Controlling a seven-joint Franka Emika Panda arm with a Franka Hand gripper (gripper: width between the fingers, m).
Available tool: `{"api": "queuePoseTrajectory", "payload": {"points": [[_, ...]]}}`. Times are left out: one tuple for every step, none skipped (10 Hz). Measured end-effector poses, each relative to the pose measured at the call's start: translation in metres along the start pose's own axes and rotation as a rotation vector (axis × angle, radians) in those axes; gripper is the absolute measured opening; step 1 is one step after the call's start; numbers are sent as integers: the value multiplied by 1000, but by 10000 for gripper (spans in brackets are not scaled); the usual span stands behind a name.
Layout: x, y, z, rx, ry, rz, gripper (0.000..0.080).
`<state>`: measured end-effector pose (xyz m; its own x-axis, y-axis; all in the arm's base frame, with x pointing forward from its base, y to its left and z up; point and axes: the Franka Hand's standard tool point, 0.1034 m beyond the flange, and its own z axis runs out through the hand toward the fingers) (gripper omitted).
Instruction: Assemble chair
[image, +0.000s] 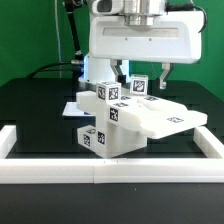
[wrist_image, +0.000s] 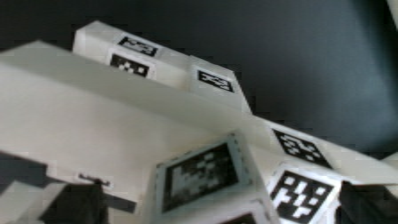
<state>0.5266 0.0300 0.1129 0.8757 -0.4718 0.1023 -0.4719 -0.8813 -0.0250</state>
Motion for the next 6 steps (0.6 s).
{"api": "queuePoseTrajectory", "payload": {"points": [[0, 0, 0, -7, 1, -74, 649], [0, 0, 0, -7, 1, -113, 649], [1, 1, 0, -14, 2, -202, 649], [1, 2, 0, -15, 2, -260, 649], [3, 4, 0, -16, 2, -298, 548], [3, 5, 0, -16, 1, -330, 410]]}}
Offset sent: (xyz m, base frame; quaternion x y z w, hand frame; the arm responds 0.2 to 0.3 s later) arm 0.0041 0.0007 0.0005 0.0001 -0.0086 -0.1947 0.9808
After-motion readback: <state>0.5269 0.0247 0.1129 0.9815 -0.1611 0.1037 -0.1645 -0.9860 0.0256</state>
